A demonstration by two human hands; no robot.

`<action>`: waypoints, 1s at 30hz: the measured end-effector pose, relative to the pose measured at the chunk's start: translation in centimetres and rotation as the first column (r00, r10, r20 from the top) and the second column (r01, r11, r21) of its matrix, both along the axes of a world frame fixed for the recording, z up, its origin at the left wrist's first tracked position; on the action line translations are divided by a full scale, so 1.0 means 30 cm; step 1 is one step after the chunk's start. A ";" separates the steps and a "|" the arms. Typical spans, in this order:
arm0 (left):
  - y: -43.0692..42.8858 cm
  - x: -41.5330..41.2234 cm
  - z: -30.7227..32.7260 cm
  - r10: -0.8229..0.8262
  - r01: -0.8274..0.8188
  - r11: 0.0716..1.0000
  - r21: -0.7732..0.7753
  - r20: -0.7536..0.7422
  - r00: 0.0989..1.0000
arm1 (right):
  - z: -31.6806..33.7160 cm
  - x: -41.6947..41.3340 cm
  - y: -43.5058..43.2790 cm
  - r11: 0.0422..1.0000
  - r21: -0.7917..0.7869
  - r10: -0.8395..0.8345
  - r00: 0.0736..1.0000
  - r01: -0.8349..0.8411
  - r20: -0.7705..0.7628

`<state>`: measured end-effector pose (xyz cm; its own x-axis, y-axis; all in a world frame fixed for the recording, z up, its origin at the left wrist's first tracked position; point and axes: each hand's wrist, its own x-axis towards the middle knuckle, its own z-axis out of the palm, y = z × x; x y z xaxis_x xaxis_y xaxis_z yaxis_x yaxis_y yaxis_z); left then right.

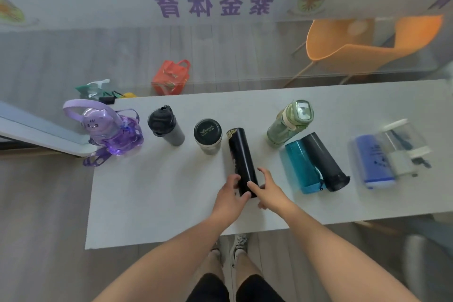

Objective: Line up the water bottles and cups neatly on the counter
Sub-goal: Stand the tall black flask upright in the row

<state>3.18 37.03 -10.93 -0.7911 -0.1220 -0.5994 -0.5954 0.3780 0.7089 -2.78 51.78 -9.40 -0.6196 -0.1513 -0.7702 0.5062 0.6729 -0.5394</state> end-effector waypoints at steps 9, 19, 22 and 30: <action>-0.047 -0.114 0.289 0.047 -0.055 0.998 -0.025 -0.242 0.969 | 0.294 -0.118 -0.048 0.972 -0.215 -0.108 0.993 0.095 -0.047; -0.093 -0.254 0.431 -0.165 0.015 0.950 -0.312 -0.462 0.872 | 0.430 -0.207 -0.107 0.952 -0.270 -0.198 0.963 0.145 -0.181; -0.106 -0.294 0.441 -0.388 0.073 0.836 -0.543 -0.493 0.779 | 0.434 -0.229 -0.125 0.946 -0.271 -0.240 0.947 0.178 -0.215; -0.137 -0.330 0.424 -0.654 0.243 0.545 -0.802 -0.225 0.722 | 0.414 -0.225 -0.037 0.965 -0.124 -0.260 0.915 0.233 -0.307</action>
<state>-6.71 32.93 1.79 -0.9891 0.1360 -0.0556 0.1206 0.9675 0.2224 -9.52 50.65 3.01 -0.8554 -0.0170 -0.5176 0.4426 0.4948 -0.7478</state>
